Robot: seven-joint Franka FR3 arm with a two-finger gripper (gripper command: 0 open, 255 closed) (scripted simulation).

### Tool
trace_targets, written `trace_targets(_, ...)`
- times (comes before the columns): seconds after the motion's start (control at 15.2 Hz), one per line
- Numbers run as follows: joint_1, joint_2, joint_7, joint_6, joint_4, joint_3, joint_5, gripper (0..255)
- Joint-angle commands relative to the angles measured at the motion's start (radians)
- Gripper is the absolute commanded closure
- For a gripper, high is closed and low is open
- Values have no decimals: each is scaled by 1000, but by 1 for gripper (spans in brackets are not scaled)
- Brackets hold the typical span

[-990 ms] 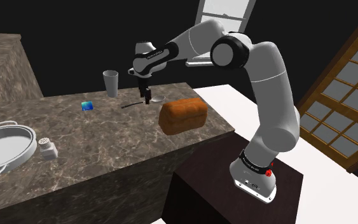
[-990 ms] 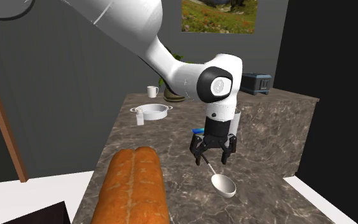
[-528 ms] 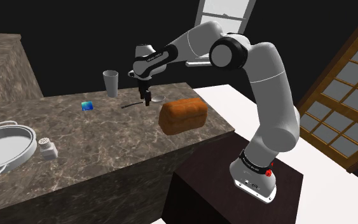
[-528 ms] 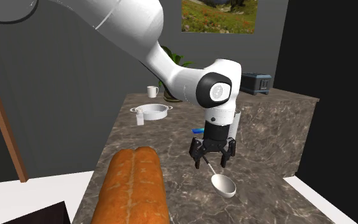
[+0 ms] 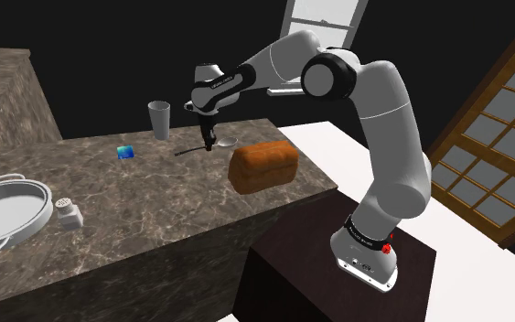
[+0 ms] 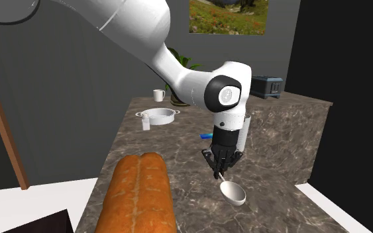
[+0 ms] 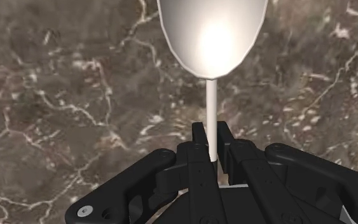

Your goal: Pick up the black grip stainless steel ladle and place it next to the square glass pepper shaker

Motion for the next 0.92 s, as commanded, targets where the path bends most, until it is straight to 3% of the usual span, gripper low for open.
trace_targets(0.0, 0, 0, 0, 0, 0, 0, 0, 255)
trace_targets(0.86, 1, -75, 3, -91, 16, -2, -3, 255)
